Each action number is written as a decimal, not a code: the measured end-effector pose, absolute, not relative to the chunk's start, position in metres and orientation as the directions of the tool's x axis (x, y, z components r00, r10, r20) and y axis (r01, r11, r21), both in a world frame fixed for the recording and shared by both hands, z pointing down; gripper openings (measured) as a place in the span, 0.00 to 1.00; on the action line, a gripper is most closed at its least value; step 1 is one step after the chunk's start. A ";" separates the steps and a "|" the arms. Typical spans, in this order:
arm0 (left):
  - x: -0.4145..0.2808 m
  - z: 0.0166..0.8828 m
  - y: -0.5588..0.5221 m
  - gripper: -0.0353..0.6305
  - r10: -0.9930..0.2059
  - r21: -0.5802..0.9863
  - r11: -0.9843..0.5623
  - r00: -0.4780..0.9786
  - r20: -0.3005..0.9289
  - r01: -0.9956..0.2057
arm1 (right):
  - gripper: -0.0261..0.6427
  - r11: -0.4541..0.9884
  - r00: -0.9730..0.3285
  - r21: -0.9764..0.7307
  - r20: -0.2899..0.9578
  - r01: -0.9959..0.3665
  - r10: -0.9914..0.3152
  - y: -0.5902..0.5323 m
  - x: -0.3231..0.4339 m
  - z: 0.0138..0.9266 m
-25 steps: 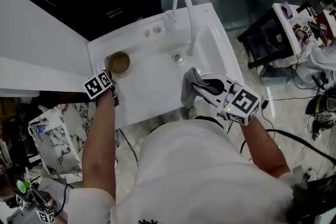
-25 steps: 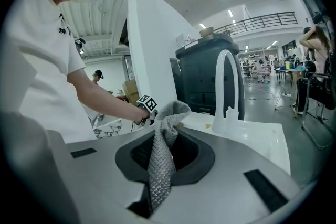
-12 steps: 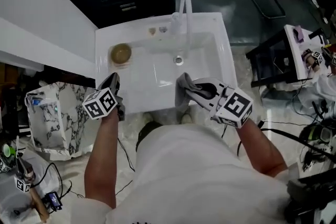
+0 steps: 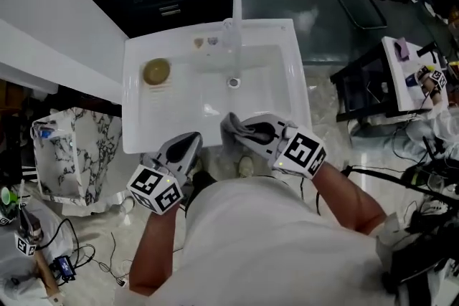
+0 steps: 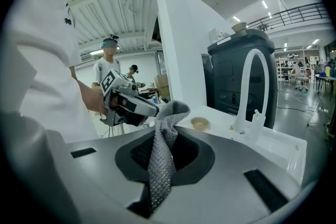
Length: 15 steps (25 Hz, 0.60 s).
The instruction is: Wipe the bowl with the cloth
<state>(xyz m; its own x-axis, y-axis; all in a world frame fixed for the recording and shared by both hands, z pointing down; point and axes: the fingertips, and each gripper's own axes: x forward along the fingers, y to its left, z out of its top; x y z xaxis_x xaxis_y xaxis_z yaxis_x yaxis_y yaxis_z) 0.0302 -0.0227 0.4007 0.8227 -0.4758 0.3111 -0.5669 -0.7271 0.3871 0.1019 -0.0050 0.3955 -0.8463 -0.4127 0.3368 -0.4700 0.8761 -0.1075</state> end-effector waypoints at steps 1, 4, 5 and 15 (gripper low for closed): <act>0.038 0.398 -0.016 0.07 -0.459 0.370 -0.747 0.831 0.316 -0.553 | 0.08 0.877 -0.845 -0.102 0.341 -0.469 -0.412 -0.003 0.103 0.395; 0.053 0.392 -0.003 0.07 -0.429 0.353 -0.777 0.849 0.309 -0.521 | 0.08 0.884 -0.846 -0.090 0.350 -0.459 -0.403 0.004 0.103 0.395; 0.055 0.391 0.001 0.07 -0.424 0.355 -0.781 0.853 0.304 -0.514 | 0.08 0.887 -0.846 -0.087 0.355 -0.453 -0.397 0.007 0.104 0.397; 0.056 0.394 0.015 0.07 -0.424 0.347 -0.782 0.850 0.313 -0.518 | 0.08 0.892 -0.853 -0.086 0.346 -0.443 -0.390 0.024 0.095 0.395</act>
<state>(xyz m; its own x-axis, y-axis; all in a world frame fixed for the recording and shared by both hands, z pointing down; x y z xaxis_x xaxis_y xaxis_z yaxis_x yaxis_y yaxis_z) 0.0556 0.0154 0.3935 0.8498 -0.4245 0.3126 -0.5182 -0.7816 0.3473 0.0953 0.0237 0.3947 -0.8534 -0.3902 0.3456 -0.4429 0.8924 -0.0860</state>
